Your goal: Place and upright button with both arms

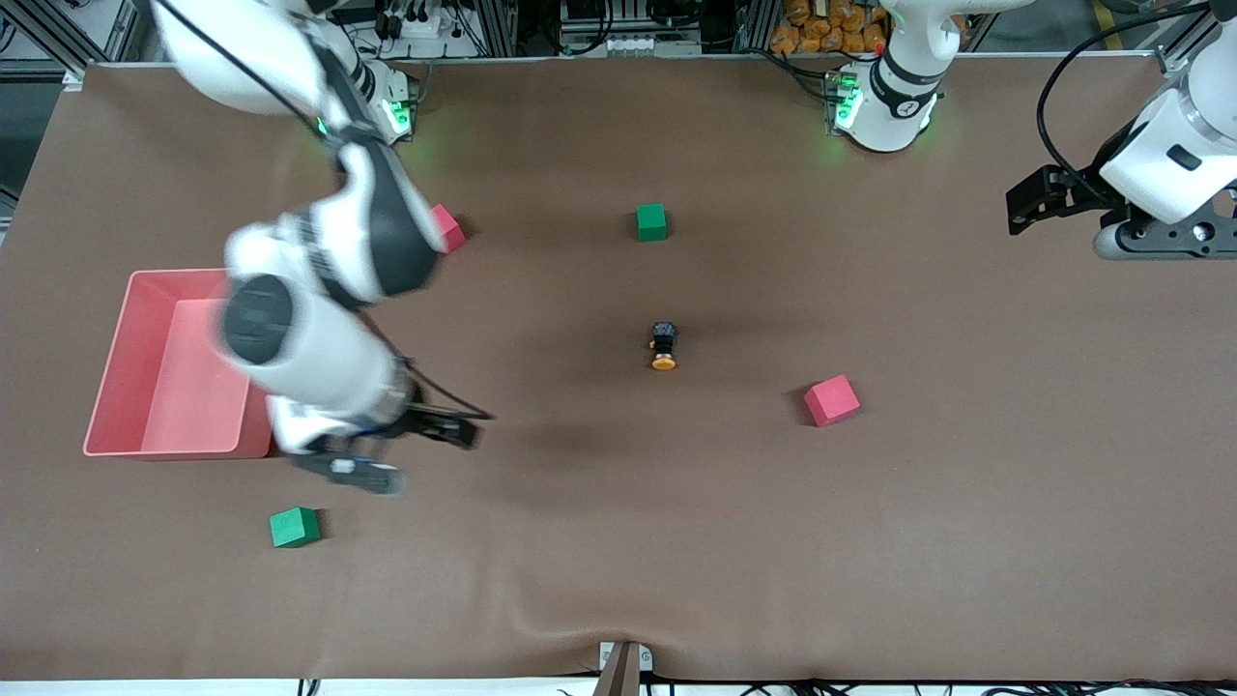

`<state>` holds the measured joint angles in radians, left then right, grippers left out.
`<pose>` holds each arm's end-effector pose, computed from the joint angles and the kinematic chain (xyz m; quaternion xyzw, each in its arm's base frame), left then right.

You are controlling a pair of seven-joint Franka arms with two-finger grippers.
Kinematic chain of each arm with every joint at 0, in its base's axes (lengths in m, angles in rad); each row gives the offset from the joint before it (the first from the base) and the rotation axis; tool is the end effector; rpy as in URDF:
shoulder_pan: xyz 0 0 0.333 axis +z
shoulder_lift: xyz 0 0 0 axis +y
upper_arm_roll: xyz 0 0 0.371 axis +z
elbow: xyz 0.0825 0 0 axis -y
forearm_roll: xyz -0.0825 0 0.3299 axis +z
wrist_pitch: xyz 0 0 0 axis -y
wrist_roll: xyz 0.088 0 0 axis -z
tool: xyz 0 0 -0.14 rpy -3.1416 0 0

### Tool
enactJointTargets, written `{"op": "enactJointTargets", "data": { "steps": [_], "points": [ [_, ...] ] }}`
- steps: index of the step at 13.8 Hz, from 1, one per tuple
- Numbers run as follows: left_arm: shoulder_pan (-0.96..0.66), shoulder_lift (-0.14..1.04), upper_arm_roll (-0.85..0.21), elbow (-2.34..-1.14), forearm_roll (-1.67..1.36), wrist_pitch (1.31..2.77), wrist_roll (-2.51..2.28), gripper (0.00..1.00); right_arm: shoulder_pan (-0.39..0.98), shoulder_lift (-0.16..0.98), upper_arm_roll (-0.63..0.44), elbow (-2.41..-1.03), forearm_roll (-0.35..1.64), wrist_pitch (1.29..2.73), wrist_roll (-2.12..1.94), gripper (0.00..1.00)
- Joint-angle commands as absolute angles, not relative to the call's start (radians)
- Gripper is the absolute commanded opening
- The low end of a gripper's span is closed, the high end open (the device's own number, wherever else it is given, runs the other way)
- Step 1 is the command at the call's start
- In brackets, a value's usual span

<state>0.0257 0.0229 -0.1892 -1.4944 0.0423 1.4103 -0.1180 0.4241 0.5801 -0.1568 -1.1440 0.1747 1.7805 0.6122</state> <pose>0.4832 -0.0718 0.6537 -0.9982 0.0205 0.0501 0.0262 0.6660 0.2371 0.4978 -0.9835 0.1729 -0.0095 0.0526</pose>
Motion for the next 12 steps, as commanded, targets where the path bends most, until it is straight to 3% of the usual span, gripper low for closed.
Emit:
{"op": "enactJointTargets", "data": {
  "steps": [1,5,10,12],
  "points": [
    [0.028,0.034,-0.196,-1.476,0.061,1.411,-0.112,1.0,0.321,0.441,-0.107,-1.178,0.163,1.692,0.609,1.0],
    [0.029,0.034,-0.195,-1.477,0.063,1.411,-0.11,1.0,0.065,0.341,0.059,-1.18,0.178,1.557,0.554,1.0],
    [0.025,0.058,-0.198,-1.477,0.06,1.448,-0.127,1.0,0.017,0.231,0.061,-1.131,0.069,1.349,0.388,1.0],
    [0.0,0.089,-0.213,-1.477,0.057,1.448,-0.13,1.0,0.018,0.151,0.046,-1.211,0.061,1.357,0.379,1.0]
  ]
}}
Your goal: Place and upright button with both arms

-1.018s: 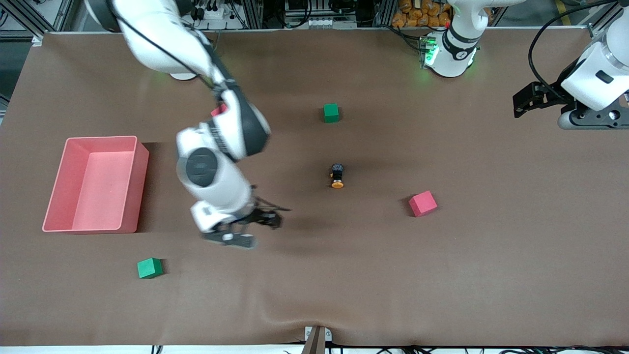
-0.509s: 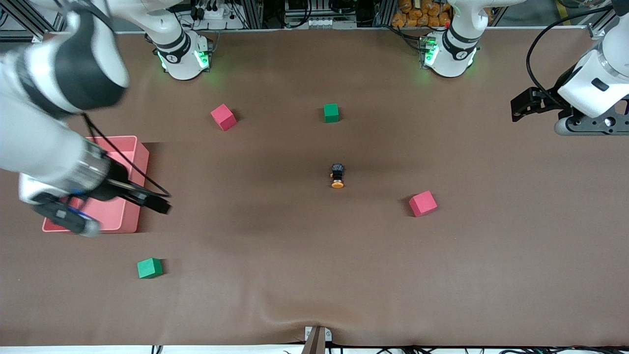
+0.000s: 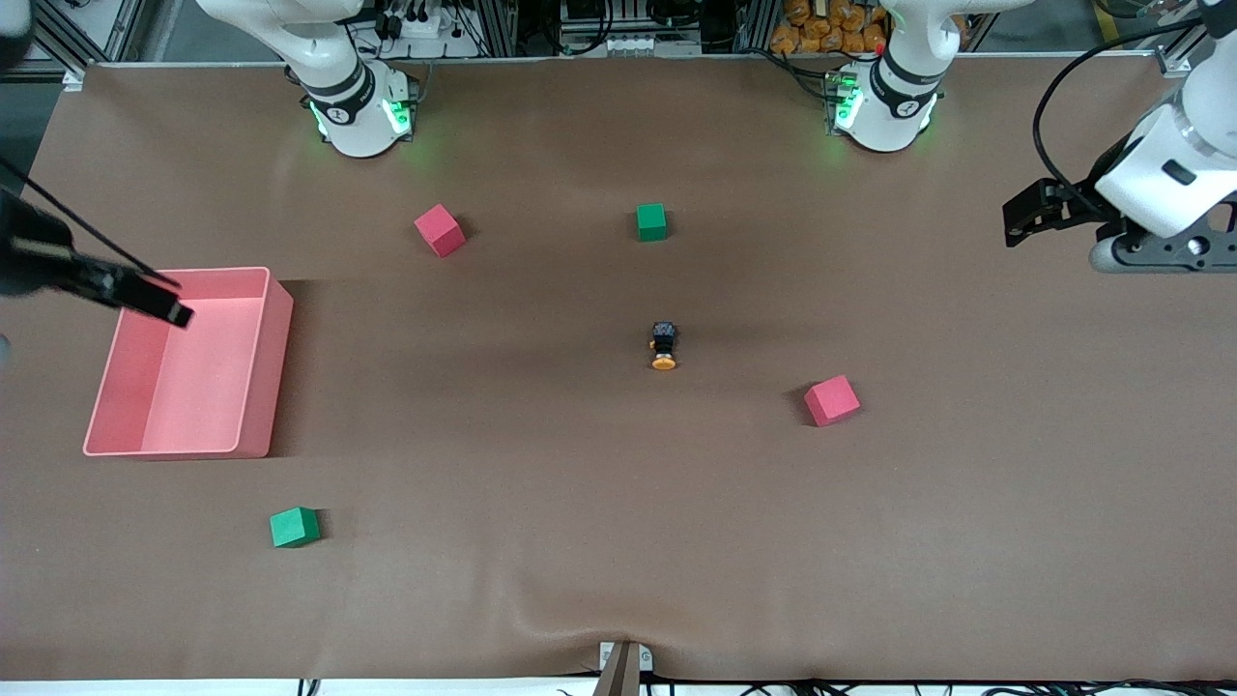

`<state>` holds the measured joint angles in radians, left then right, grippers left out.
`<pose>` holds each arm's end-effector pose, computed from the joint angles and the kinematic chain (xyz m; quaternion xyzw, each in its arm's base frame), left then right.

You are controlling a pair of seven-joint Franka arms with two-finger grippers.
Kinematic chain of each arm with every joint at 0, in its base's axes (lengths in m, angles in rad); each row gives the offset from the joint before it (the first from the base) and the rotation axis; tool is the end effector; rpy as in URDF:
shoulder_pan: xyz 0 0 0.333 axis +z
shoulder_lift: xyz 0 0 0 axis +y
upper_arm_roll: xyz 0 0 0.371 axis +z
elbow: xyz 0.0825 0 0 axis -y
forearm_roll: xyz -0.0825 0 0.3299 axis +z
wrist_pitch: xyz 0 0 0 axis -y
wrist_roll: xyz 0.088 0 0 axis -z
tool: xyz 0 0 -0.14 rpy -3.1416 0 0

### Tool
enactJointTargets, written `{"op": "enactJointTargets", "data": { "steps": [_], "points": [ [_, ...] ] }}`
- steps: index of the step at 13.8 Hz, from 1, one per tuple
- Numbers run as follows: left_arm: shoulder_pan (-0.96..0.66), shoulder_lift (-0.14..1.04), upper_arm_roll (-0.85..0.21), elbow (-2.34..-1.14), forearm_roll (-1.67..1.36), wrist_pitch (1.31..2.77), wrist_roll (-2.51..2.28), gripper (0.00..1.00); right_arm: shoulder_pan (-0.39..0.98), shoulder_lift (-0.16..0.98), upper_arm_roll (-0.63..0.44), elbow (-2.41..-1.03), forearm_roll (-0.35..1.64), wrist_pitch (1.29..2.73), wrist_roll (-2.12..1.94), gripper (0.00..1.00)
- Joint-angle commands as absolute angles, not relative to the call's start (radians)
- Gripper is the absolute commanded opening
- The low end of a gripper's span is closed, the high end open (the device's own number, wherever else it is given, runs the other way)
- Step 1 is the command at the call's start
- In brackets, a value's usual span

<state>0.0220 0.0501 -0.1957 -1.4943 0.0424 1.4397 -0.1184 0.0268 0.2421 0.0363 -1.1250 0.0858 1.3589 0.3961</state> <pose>0.4953 -0.0773 0.6427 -0.9982 0.0261 0.0489 0.0236 0.5604 0.0451 0.6810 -0.9865 0.1573 0.0144 0.0442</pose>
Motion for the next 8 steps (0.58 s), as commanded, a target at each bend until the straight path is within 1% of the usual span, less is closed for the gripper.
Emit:
{"op": "enactJointTargets", "data": {
  "steps": [1,2,4,6,8],
  "points": [
    [-0.008,0.104,-0.213,-1.477,0.052,1.45,-0.13,1.0,0.023,0.102,0.043,-1.277,0.054,1.382,0.333,1.0],
    [-0.021,0.116,-0.213,-1.477,0.048,1.451,-0.133,1.0,0.026,0.05,0.043,-1.348,0.04,1.419,0.258,1.0],
    [-0.081,0.168,-0.213,-1.477,0.055,1.451,-0.185,1.0,0.029,0.002,0.04,-1.432,0.023,1.448,0.145,1.0],
    [-0.164,0.231,-0.212,-1.474,0.06,1.466,-0.321,1.0,0.046,0.002,0.041,-1.456,-0.003,1.462,0.12,1.0],
    [-0.233,0.288,-0.213,-1.474,0.058,1.514,-0.415,1.0,0.046,-0.008,0.043,-1.463,-0.003,1.46,0.106,1.0]
  ]
}}
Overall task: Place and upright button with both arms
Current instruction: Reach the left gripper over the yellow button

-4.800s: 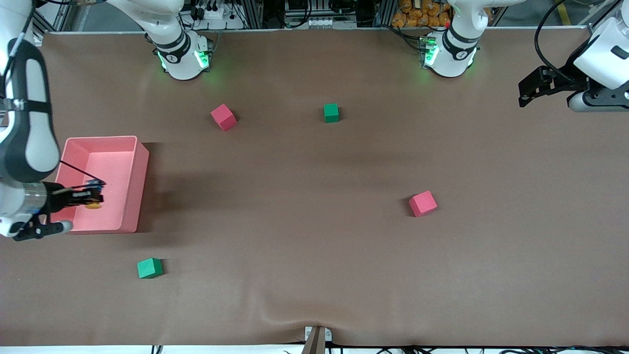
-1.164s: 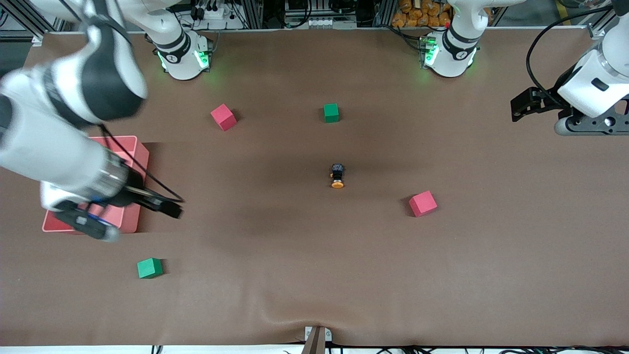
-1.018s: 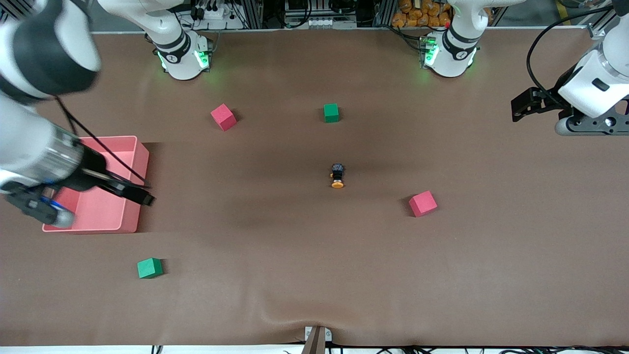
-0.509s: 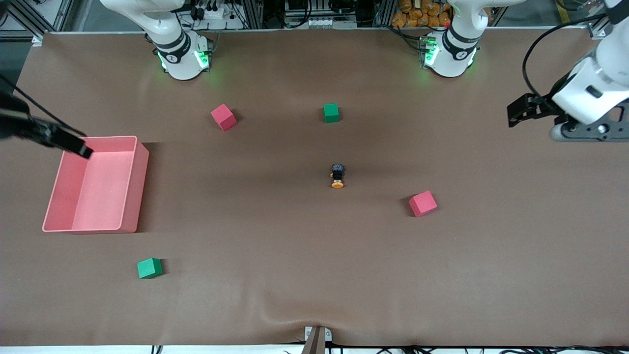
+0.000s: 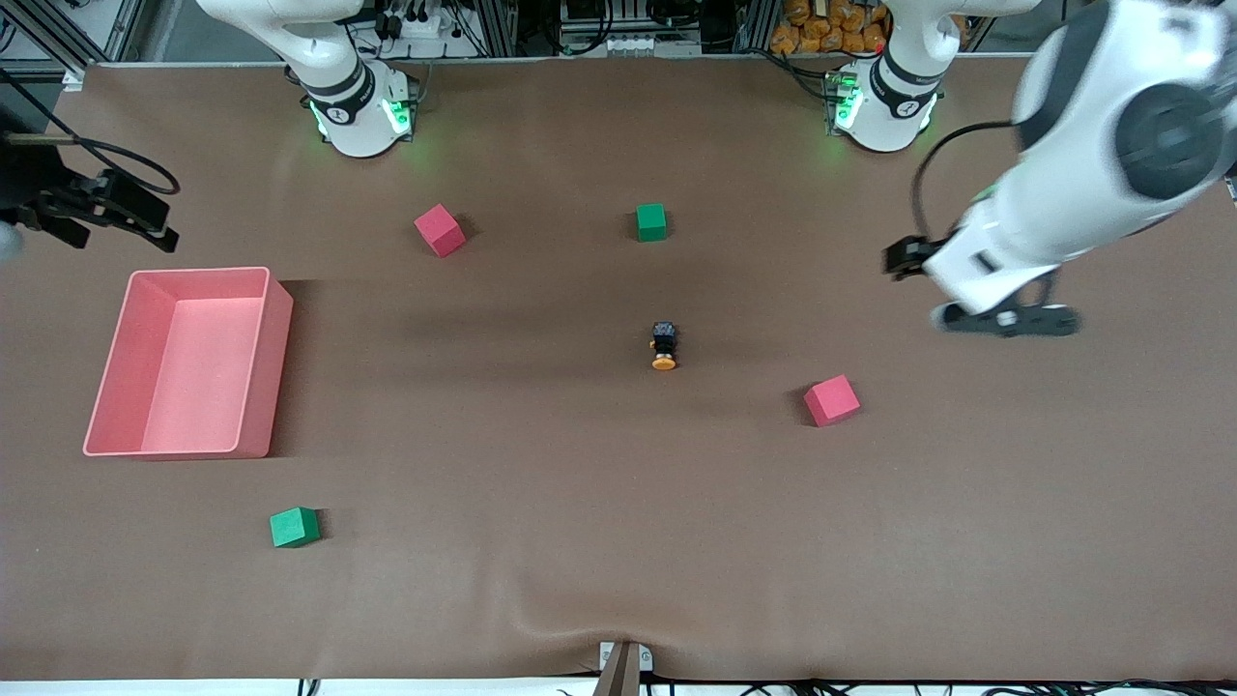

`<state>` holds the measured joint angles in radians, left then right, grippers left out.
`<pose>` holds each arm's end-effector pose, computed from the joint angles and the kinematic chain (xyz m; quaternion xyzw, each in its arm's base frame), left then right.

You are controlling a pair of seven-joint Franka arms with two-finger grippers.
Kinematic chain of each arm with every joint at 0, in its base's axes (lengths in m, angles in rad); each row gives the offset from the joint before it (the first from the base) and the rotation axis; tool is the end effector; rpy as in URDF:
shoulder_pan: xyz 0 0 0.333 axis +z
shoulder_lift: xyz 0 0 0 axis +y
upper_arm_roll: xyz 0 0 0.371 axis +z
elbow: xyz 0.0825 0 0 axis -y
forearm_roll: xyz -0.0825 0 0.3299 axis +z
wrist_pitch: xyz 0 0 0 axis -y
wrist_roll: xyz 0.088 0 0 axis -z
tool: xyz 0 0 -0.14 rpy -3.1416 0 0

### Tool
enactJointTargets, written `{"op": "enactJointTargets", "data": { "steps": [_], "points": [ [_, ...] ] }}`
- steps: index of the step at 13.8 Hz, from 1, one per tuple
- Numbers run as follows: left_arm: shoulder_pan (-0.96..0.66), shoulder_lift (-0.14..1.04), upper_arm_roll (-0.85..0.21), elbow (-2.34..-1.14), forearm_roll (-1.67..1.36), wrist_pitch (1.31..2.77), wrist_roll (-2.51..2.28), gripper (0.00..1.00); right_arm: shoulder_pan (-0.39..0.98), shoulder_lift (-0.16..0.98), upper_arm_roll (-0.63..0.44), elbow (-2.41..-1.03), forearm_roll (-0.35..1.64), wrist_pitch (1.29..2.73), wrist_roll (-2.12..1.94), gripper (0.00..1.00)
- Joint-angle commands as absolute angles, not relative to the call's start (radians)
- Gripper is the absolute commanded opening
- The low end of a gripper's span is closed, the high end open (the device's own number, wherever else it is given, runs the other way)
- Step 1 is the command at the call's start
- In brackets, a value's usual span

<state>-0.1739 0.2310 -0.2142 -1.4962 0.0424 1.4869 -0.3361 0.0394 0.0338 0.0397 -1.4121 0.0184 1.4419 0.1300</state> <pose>0.5212 -0.1916 0.5508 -0.9927 0.0266 0.1108 0.0384 0.4977 0.0417 0.6836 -0.9997 0.0243 0.0030 0.0095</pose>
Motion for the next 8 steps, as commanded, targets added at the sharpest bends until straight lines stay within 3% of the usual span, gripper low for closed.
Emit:
{"op": "enactJointTargets", "data": {
  "steps": [1,8],
  "points": [
    [-0.27,0.32,-0.213,-1.474,0.058,1.546,-0.431,1.0,0.045,-0.009,0.043,-1.465,-0.003,1.46,0.077,1.0],
    [-0.405,0.557,-0.215,-1.351,0.022,1.684,-0.592,1.0,0.038,-0.103,0.04,-1.586,-0.003,1.505,0.041,1.0]
  ]
}}
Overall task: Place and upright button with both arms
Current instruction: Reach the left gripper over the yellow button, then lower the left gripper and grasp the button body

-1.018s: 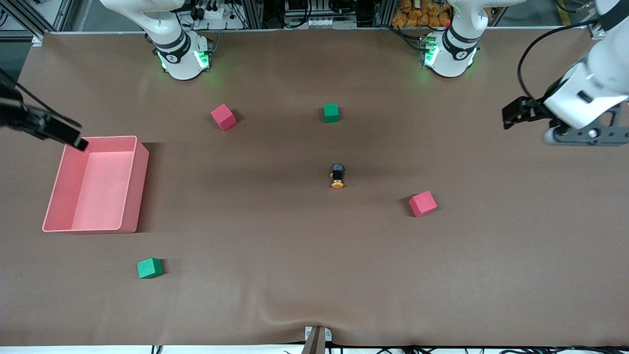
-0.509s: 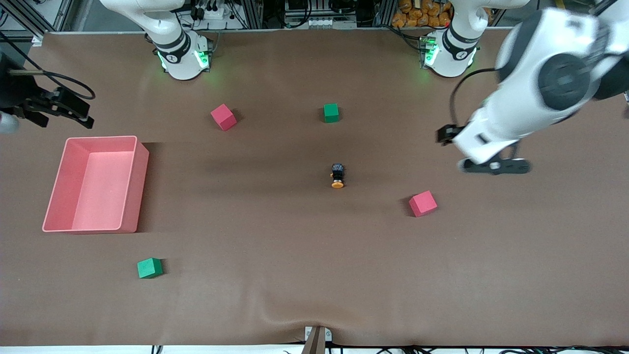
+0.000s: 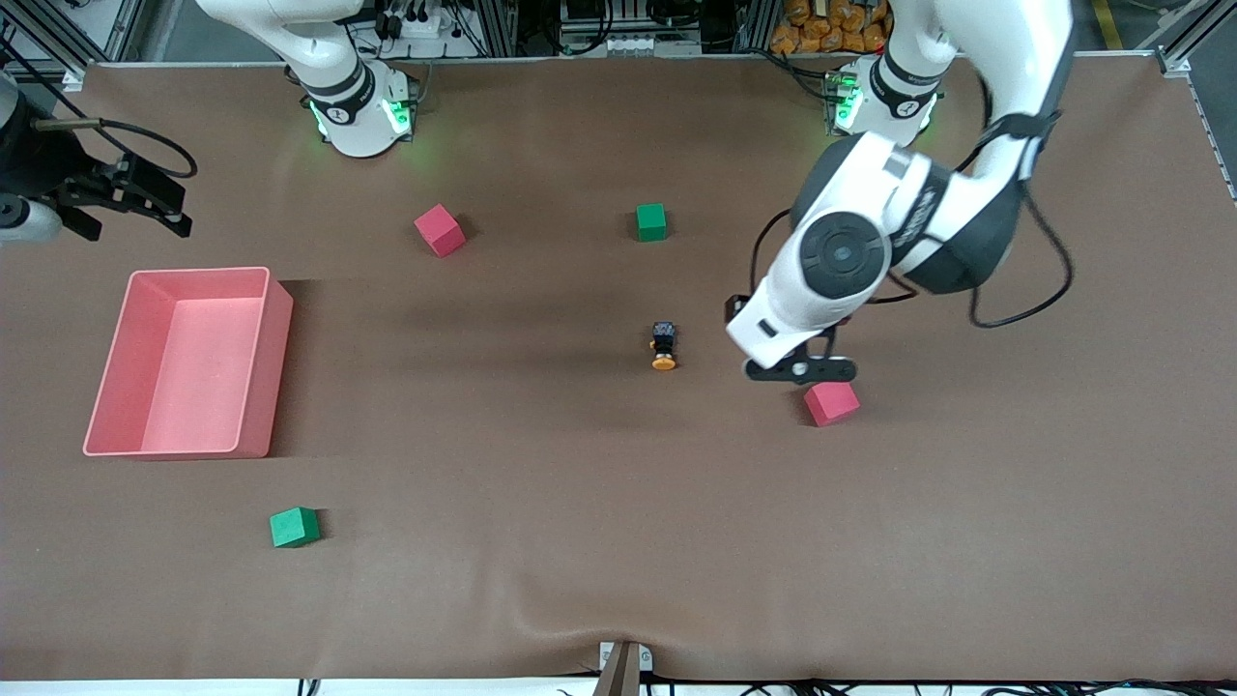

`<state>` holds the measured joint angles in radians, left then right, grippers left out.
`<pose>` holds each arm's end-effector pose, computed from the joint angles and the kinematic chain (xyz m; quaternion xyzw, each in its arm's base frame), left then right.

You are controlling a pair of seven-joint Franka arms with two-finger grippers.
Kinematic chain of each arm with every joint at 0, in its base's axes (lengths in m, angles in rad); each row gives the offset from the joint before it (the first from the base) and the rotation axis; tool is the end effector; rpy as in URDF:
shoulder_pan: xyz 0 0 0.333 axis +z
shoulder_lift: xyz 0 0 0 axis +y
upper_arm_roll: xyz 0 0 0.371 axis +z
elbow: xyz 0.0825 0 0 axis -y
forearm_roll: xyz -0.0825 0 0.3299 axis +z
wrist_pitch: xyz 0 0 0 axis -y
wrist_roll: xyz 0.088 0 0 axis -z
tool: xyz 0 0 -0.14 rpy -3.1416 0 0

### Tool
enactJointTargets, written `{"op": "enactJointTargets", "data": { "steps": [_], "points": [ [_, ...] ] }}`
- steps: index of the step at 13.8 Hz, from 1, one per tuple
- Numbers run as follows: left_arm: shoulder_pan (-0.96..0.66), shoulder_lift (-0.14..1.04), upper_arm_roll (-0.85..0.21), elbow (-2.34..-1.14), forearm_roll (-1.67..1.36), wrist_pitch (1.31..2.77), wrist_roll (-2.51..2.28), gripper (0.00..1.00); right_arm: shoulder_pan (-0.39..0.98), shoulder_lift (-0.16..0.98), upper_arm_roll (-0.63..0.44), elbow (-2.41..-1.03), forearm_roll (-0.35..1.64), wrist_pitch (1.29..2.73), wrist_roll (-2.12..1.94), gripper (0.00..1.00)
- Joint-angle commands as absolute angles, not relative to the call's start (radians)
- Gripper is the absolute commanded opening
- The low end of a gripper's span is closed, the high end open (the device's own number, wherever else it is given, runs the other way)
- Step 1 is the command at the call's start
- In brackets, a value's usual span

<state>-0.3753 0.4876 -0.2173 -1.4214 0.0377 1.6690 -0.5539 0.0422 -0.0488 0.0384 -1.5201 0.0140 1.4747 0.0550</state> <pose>0.5450 -0.3291 0.4389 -0.9928 0.0168 0.1139 0.0339 0.4711 0.0408 0.6827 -0.9999 -0.0135 -0.0013 0.0061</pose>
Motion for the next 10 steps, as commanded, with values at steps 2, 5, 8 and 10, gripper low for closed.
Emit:
{"op": "enactJointTargets", "data": {
  "steps": [2,5,8,10],
  "points": [
    [-0.413,0.606,-0.215,-1.351,-0.07,1.735,-0.621,1.0,0.037,-0.088,0.038,-1.554,-0.008,1.497,0.031,1.0],
    [-0.431,0.67,-0.215,-1.35,-0.08,1.775,-0.589,1.0,0.037,-0.086,0.038,-1.549,-0.014,1.496,0.031,1.0],
    [-0.46,0.725,-0.215,-1.348,-0.11,1.851,-0.589,1.0,0.038,-0.086,0.04,-1.549,-0.014,1.496,0.031,1.0],
    [-0.46,0.77,-0.215,-1.329,-0.152,1.871,-0.587,1.0,0.037,-0.086,0.04,-1.549,-0.014,1.496,0.029,1.0]
  ]
}}
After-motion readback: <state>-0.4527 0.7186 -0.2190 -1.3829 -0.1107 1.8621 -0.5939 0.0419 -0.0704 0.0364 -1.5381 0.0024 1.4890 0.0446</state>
